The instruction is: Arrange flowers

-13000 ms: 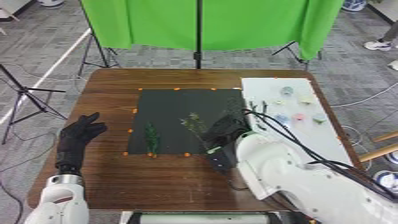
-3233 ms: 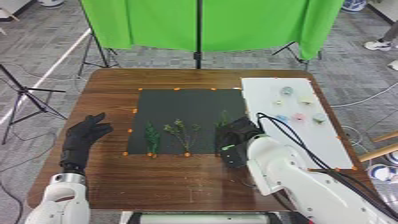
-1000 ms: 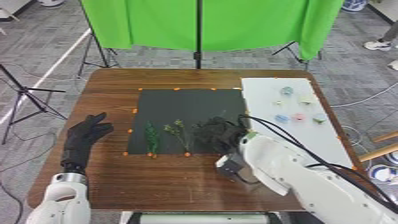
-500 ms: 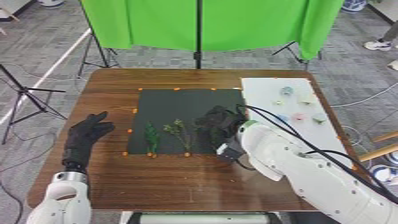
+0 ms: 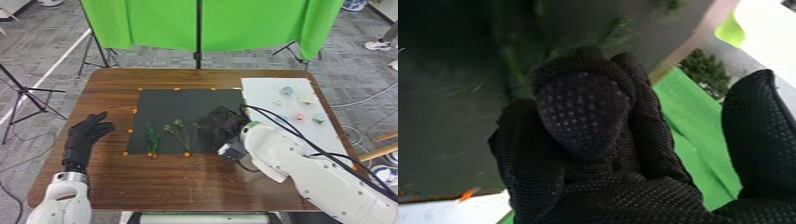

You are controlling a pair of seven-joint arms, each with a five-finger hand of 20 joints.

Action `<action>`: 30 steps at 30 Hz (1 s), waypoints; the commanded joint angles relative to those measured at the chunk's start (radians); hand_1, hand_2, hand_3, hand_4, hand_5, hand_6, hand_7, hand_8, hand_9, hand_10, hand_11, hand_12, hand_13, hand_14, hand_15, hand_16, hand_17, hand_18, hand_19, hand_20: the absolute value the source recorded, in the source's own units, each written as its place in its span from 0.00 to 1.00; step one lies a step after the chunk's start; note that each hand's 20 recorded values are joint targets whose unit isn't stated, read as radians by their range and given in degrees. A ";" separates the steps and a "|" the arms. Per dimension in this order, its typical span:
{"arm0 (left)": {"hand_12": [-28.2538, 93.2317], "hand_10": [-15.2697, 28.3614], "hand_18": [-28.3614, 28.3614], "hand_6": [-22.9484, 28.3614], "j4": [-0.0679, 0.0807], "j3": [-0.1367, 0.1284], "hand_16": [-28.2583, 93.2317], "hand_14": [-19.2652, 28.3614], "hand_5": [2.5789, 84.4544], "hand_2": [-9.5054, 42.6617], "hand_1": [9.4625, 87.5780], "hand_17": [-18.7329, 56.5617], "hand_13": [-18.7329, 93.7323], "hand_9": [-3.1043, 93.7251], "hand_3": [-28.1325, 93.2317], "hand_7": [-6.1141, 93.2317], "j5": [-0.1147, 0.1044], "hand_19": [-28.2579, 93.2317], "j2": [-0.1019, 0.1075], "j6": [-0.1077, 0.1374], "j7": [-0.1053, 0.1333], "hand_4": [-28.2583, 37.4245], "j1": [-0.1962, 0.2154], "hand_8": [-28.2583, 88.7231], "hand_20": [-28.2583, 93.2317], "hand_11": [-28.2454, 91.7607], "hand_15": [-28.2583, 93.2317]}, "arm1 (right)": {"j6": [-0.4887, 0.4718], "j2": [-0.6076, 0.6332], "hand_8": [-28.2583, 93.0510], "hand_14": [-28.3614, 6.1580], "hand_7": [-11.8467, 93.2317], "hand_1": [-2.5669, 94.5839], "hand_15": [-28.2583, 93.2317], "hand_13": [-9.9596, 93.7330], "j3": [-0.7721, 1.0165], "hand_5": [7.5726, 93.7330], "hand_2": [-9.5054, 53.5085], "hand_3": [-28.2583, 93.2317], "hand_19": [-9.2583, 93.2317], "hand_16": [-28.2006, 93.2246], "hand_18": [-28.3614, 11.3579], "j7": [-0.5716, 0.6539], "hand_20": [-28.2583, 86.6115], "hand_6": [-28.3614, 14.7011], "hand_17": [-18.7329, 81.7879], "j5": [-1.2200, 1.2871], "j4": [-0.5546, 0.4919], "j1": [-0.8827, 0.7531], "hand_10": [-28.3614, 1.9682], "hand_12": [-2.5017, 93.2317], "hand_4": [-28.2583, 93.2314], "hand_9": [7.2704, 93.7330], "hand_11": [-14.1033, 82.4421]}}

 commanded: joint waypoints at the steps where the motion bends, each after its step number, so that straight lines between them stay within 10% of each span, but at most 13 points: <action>1: 0.32 0.77 0.82 0.63 -0.001 -0.004 0.19 0.86 0.62 0.44 0.25 0.41 0.57 0.60 0.71 0.13 0.006 0.50 -0.011 -0.006 -0.009 0.08 0.012 0.20 0.37 0.43 0.46 | 0.012 0.011 0.18 0.68 0.22 0.22 0.69 1.00 0.050 0.56 0.28 0.74 1.00 0.45 0.31 -0.030 0.69 0.55 0.82 0.112 -0.125 0.024 0.45 0.14 0.12 0.65 0.24; 30: 0.32 0.77 0.82 0.63 0.000 -0.008 0.19 0.86 0.62 0.44 0.25 0.41 0.57 0.60 0.72 0.13 0.004 0.50 -0.016 -0.009 -0.010 0.08 0.014 0.20 0.37 0.43 0.47 | -0.098 0.081 0.18 0.68 0.21 0.21 0.70 1.00 0.060 0.56 0.29 0.73 1.00 0.44 0.31 0.053 0.70 0.53 0.83 0.044 -0.144 -0.112 0.44 0.14 0.13 0.65 0.23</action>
